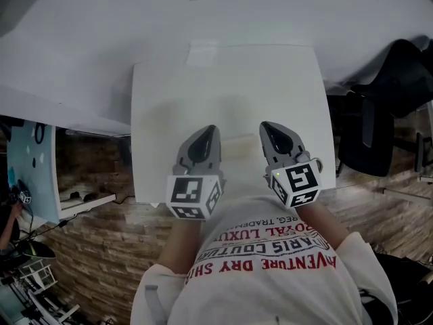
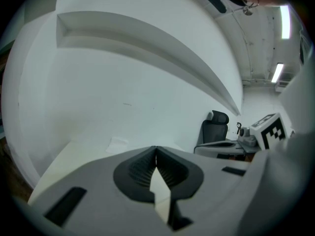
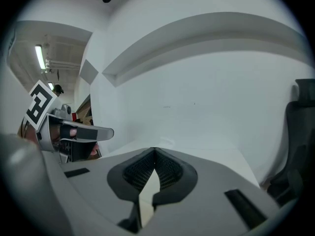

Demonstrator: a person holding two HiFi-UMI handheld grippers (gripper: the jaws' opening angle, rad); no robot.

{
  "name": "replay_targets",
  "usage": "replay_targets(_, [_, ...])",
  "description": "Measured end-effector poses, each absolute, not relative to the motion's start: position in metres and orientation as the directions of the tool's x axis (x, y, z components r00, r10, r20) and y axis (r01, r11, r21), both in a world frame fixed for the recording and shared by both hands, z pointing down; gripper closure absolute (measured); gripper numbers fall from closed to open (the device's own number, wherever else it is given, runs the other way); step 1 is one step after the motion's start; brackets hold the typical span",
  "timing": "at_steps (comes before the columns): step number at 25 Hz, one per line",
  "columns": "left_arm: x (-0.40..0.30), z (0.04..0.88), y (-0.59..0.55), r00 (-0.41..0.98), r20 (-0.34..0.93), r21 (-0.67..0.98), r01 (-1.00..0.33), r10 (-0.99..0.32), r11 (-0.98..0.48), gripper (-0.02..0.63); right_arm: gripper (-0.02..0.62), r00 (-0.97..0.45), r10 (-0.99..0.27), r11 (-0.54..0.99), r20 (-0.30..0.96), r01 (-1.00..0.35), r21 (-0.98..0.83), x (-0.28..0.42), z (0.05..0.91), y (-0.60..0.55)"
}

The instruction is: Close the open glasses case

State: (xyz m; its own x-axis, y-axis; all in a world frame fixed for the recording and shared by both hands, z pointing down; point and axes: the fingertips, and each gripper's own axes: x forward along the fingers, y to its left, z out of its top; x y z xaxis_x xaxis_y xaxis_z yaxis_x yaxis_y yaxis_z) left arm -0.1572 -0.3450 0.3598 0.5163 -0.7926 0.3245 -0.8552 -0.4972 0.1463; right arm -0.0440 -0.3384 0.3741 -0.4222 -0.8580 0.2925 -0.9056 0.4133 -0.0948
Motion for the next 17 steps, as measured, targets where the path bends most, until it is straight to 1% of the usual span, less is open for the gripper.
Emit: replay_targets(17, [-0.1648,0.366,-0.3376,0.493,0.338,0.139,-0.868,-0.801,-0.476,0.601,0.583,-0.446,-0.837,0.431,0.318,-0.894,-0.118,-0.0544,0.3835,-0.3349])
